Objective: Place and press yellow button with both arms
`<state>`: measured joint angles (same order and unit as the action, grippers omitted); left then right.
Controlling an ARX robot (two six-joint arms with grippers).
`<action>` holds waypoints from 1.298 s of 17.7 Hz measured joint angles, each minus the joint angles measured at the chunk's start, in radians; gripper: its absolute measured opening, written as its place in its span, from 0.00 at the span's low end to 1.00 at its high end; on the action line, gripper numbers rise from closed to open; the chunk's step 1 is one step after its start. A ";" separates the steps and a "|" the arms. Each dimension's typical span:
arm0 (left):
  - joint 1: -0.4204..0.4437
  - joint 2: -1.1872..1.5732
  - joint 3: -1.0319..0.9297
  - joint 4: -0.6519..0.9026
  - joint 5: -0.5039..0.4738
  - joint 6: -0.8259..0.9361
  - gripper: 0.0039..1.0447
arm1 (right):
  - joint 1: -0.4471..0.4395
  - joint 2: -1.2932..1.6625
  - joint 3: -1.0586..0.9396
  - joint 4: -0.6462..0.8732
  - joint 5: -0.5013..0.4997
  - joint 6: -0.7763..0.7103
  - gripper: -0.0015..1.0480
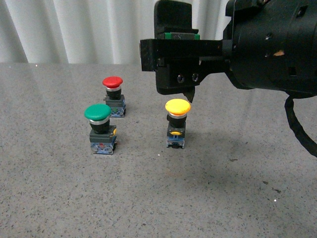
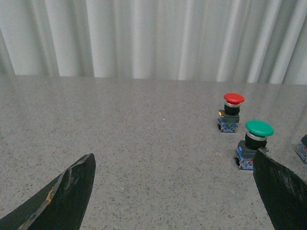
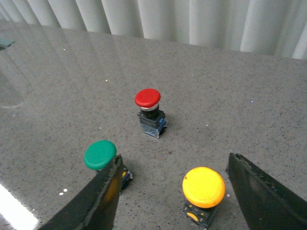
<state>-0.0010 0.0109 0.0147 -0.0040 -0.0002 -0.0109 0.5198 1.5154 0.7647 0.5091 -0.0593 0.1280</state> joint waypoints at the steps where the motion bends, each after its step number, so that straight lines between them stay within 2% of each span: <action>1: 0.000 0.000 0.000 0.000 0.000 0.000 0.94 | 0.003 0.014 0.009 -0.006 0.008 -0.006 0.60; 6: 0.000 0.000 0.000 0.000 0.000 0.000 0.94 | 0.004 0.091 0.054 -0.021 0.033 -0.029 0.07; 7: 0.000 0.000 0.000 0.000 0.000 0.000 0.94 | 0.004 0.106 0.058 -0.020 0.038 -0.034 0.02; 15: 0.000 0.000 0.000 0.000 0.000 0.000 0.94 | -0.010 0.167 0.067 -0.006 0.045 -0.023 0.02; 16: 0.000 0.000 0.000 0.000 0.000 0.000 0.94 | -0.017 0.250 0.125 -0.031 0.056 -0.021 0.02; 23: 0.000 0.000 0.000 0.000 0.000 0.000 0.94 | -0.023 0.253 0.124 -0.043 0.056 -0.021 0.02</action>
<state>-0.0010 0.0109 0.0147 -0.0044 -0.0002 -0.0105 0.4965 1.7683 0.8883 0.4656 -0.0032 0.1066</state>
